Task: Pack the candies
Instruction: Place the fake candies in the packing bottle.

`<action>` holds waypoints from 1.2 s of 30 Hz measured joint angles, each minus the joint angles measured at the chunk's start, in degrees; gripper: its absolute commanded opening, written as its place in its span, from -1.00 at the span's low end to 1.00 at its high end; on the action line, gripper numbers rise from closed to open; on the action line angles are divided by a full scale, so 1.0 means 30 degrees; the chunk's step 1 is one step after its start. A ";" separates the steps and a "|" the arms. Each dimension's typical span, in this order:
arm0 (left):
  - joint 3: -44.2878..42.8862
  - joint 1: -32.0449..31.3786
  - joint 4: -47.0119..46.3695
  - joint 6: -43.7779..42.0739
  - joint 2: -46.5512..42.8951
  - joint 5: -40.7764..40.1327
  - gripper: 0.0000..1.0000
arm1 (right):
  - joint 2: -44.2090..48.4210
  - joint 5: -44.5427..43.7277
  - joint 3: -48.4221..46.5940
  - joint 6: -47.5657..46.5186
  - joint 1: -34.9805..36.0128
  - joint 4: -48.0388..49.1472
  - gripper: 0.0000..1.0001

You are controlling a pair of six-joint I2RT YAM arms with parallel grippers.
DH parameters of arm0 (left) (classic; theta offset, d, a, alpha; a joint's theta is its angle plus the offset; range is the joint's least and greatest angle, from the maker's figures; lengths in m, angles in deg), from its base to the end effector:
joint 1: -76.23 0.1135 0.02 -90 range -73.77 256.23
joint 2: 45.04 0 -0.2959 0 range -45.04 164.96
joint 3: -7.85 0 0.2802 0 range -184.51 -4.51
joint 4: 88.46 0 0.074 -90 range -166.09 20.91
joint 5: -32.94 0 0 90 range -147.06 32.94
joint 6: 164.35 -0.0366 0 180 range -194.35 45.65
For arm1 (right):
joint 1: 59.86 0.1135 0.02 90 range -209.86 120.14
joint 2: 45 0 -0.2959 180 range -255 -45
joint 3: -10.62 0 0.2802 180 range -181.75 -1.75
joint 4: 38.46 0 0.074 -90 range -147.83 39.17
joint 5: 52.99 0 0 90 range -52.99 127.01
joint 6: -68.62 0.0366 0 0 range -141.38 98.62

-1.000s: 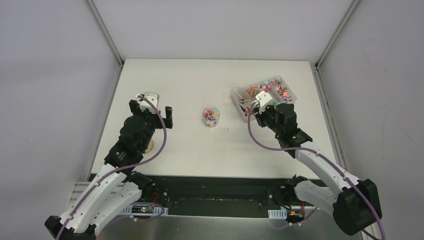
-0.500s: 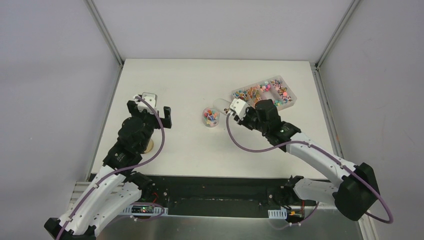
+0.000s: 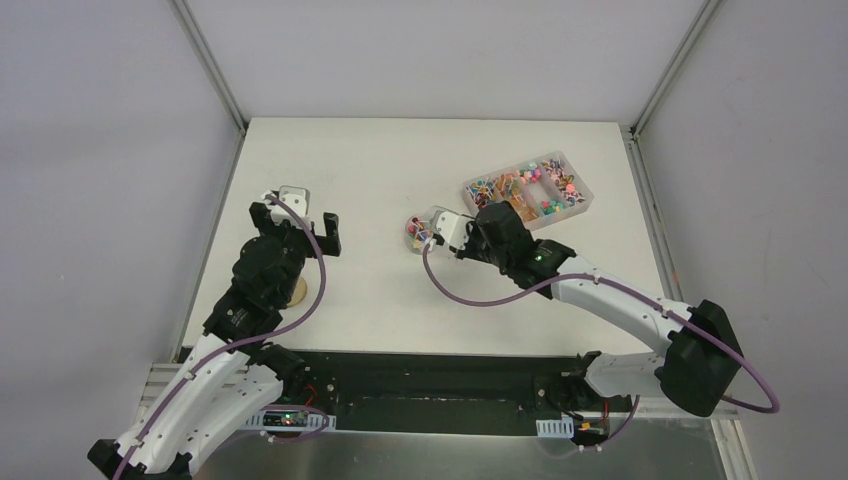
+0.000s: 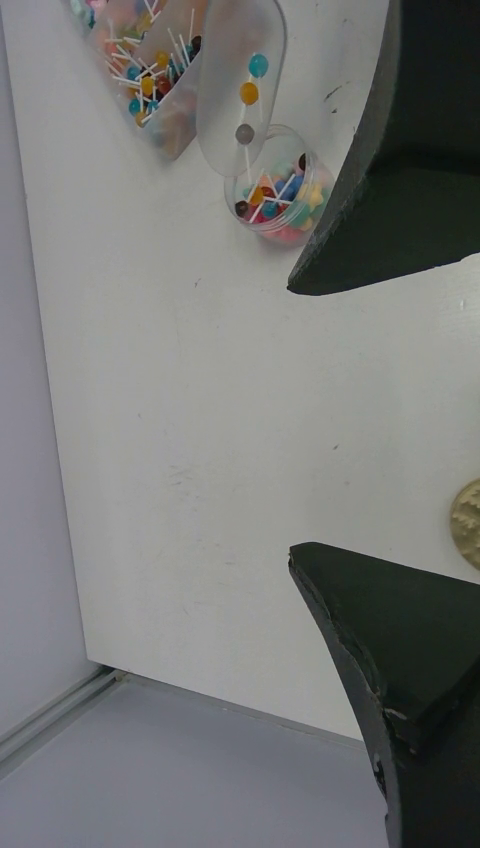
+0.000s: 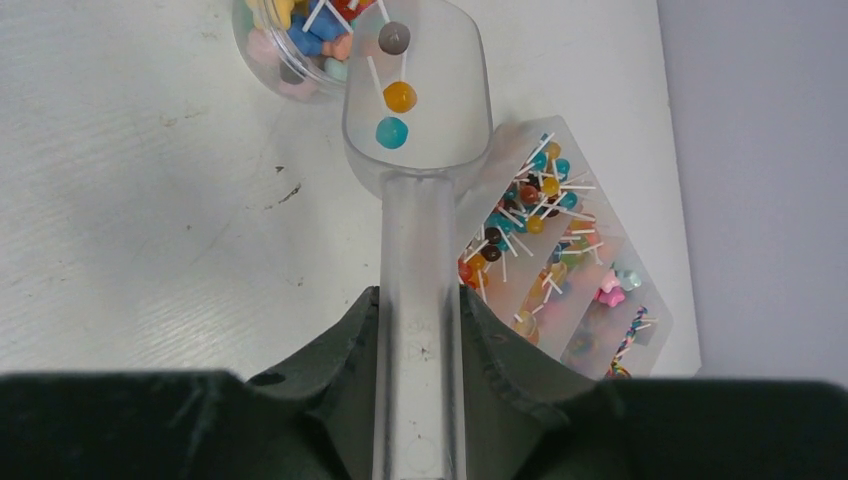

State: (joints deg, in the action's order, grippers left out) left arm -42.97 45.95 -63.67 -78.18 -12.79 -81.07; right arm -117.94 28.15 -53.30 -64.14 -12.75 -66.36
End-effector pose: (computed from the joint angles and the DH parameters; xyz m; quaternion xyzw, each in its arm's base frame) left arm 0.1303 -0.0588 0.3490 0.0808 0.7369 0.0013 0.6712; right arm 0.2069 0.2145 0.2863 -0.6056 0.6558 -0.0521 0.4478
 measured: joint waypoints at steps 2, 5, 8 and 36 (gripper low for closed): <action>0.0000 0.0000 0.0000 0.0000 -0.0015 0.0000 0.97 | -0.0036 -0.0401 -0.0226 -0.0321 0.0248 -0.0153 -1.00; 0.0000 0.0000 0.0000 0.0007 -0.0015 0.0000 0.97 | -0.0066 -0.0882 -0.0335 -0.0838 0.0678 -0.0364 -1.00; 0.0000 0.0000 0.0000 0.0000 -0.0015 0.0000 0.98 | -0.0124 -0.1326 -0.0335 -0.1355 0.1115 -0.0831 -1.00; 0.0000 0.0000 0.0000 0.0000 -0.0015 0.0000 0.97 | -0.0248 -0.4801 -0.1552 -0.2739 0.2448 -0.2470 -1.00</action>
State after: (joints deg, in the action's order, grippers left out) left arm -42.97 45.95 -63.67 -78.18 -12.83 -81.07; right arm -118.69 13.75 -57.95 -72.36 -5.40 -73.76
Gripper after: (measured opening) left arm 0.990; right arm 0.308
